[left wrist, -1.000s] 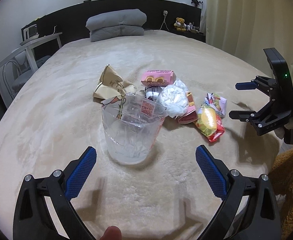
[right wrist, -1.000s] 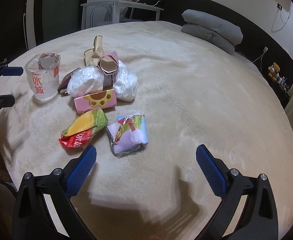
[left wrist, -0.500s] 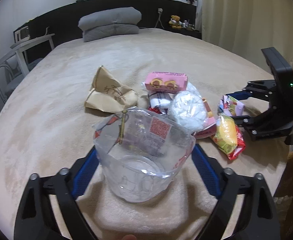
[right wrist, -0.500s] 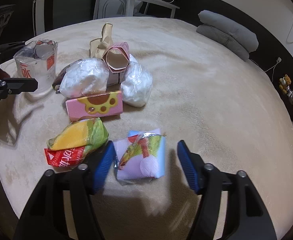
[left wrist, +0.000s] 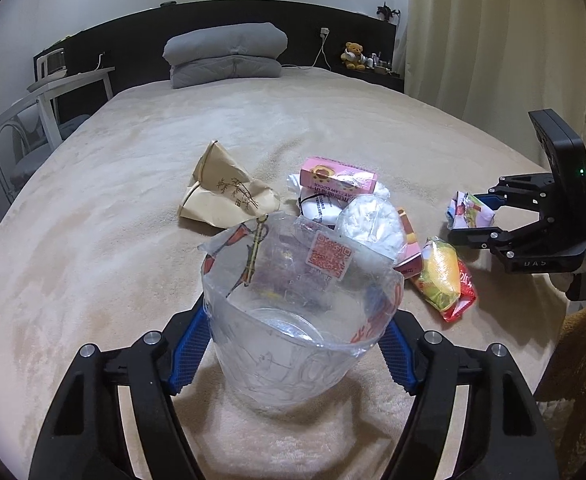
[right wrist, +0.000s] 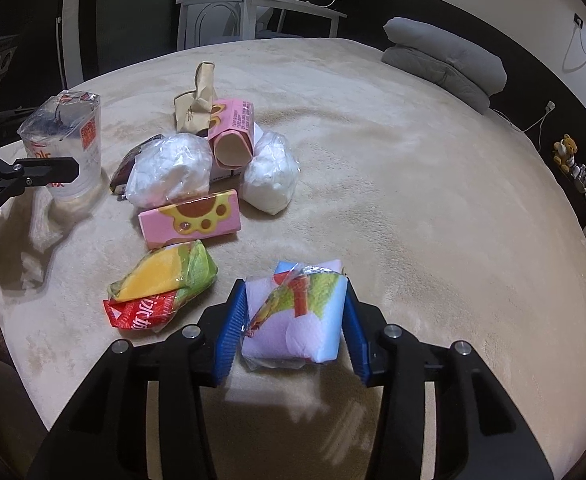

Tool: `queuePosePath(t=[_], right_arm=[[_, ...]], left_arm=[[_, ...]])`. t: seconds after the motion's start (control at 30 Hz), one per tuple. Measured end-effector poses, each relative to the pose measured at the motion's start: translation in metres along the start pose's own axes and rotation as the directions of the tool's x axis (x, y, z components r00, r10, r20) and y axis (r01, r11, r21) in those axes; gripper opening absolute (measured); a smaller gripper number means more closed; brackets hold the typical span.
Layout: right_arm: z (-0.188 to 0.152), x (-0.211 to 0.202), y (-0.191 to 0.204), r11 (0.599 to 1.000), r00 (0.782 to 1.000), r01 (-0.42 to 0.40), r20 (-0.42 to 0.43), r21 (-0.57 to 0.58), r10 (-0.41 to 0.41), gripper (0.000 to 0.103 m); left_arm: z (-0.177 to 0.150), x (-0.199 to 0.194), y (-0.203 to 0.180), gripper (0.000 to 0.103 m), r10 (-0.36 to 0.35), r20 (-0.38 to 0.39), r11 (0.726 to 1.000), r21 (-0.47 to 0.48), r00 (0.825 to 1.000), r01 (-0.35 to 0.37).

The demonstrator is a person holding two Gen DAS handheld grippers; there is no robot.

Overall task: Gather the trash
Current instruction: 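Carry the cup and lavender wrapper down toward the clear bag on the floor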

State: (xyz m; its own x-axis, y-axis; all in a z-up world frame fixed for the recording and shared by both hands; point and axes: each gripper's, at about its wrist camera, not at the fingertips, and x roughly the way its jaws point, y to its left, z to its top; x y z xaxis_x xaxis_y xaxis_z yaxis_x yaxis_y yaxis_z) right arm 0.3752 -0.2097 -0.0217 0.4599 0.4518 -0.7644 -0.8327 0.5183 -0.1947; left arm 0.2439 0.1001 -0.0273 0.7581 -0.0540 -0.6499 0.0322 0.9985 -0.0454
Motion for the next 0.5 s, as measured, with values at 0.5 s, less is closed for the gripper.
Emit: queuePosePath(t=[0.5], right_arm=[[-0.022,-0.086,0.013,0.991,0.994,0.006,0.111,0.136,-0.022,0.046]], left_arm=[[-0.011,-0.068,-0.031,0.073,-0.028,0.145,0.998,-0.055,0.989,0.036]])
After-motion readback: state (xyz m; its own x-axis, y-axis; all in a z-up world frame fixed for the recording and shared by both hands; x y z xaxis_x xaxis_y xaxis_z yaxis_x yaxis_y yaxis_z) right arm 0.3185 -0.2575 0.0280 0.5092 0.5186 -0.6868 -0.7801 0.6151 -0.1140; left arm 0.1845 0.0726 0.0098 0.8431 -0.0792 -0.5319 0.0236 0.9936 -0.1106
